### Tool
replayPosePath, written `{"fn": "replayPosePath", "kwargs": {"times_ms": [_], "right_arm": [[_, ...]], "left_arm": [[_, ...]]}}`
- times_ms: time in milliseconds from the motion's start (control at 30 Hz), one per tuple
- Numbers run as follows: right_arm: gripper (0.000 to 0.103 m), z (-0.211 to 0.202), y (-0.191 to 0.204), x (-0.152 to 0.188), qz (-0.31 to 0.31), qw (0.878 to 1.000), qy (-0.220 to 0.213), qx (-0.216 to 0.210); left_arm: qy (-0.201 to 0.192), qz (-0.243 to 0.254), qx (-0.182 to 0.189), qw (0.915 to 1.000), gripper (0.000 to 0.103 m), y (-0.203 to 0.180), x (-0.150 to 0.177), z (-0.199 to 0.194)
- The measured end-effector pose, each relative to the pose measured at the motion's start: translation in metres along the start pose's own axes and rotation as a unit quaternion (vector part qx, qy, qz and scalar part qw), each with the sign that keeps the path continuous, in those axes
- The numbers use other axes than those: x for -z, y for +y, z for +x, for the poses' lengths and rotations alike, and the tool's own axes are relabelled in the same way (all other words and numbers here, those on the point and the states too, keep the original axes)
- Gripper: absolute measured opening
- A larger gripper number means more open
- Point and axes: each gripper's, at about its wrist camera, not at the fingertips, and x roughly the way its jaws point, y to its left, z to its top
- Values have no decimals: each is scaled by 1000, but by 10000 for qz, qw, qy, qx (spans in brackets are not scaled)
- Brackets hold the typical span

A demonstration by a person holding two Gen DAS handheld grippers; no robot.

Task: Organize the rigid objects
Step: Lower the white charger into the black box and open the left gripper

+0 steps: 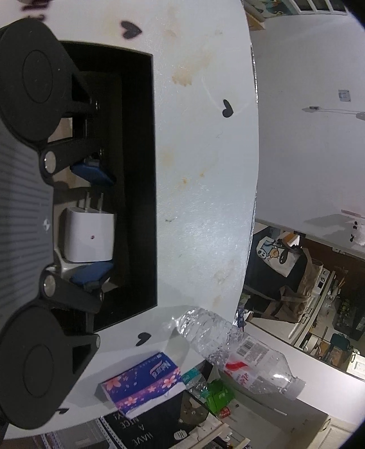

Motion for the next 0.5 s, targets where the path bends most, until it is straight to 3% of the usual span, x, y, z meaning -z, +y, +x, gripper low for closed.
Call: {"fn": "replayPosePath", "kwargs": {"times_ms": [433, 500], "right_arm": [[7, 0, 0, 0, 0, 10000, 2, -4], [7, 0, 0, 0, 0, 10000, 3, -5]], "left_arm": [[-120, 500, 75, 9986, 73, 2, 22, -59], [-155, 524, 44, 9985, 79, 4, 27, -68]]}}
